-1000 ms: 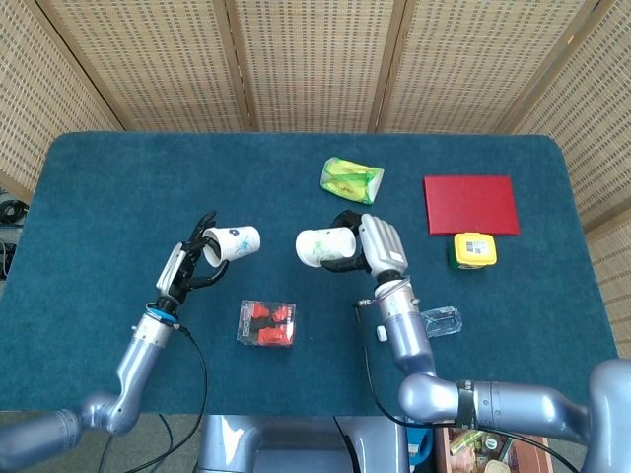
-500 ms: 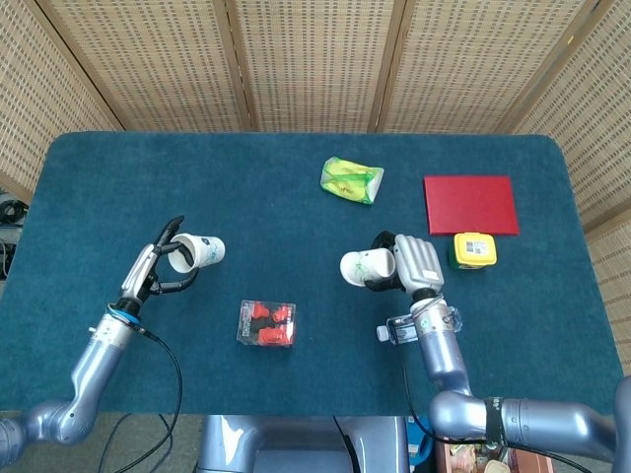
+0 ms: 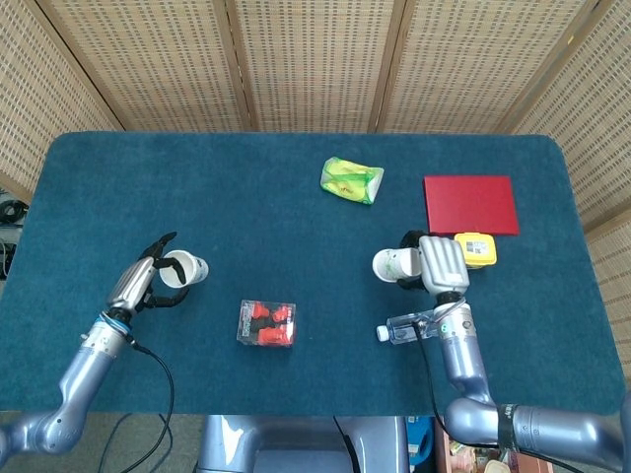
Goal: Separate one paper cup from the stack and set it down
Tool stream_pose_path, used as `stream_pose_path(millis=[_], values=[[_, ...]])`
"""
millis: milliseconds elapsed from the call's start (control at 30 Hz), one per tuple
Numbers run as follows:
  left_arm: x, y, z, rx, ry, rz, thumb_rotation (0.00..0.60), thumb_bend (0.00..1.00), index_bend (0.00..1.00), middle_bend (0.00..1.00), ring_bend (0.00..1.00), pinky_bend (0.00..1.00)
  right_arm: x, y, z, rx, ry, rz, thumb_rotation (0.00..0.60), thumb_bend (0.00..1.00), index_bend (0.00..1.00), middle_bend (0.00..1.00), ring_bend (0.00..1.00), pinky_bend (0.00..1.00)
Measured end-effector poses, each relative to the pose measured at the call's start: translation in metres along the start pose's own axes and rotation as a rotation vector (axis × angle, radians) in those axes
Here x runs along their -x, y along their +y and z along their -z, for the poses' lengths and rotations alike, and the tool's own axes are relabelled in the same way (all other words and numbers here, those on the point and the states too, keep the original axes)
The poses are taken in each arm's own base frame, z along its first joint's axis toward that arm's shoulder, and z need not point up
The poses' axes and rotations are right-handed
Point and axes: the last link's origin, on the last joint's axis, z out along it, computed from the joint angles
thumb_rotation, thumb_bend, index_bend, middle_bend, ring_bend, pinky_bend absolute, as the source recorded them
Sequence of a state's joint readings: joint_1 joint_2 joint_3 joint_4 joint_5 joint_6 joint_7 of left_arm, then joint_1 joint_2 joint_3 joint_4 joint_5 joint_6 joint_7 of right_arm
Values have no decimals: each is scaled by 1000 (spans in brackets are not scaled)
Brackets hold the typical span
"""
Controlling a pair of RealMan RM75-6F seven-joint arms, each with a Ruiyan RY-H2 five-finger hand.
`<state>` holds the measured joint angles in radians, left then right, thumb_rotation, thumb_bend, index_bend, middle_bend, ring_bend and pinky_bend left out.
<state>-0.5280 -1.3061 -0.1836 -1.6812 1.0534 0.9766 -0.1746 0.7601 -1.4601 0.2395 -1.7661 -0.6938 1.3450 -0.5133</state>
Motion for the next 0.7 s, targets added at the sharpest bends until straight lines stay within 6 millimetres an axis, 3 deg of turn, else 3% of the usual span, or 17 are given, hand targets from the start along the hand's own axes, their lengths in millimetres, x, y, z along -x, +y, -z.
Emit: stream_pose_path(millis=[300, 467, 700], values=[[4, 0, 1, -7, 11, -58, 600, 406, 185, 0, 0, 0, 4, 18, 4, 20, -40, 8, 600, 187, 569, 244, 126, 387], [3, 1, 3, 5, 33, -106, 600, 394, 10, 0, 0, 0, 3, 23, 7, 19, -59, 22, 600, 182, 398, 30, 0, 207], [-6, 4, 11, 25, 59, -138, 600, 287, 0, 0, 0, 0, -3, 25, 9, -3, -43, 46, 600, 132, 271, 0, 0, 90]])
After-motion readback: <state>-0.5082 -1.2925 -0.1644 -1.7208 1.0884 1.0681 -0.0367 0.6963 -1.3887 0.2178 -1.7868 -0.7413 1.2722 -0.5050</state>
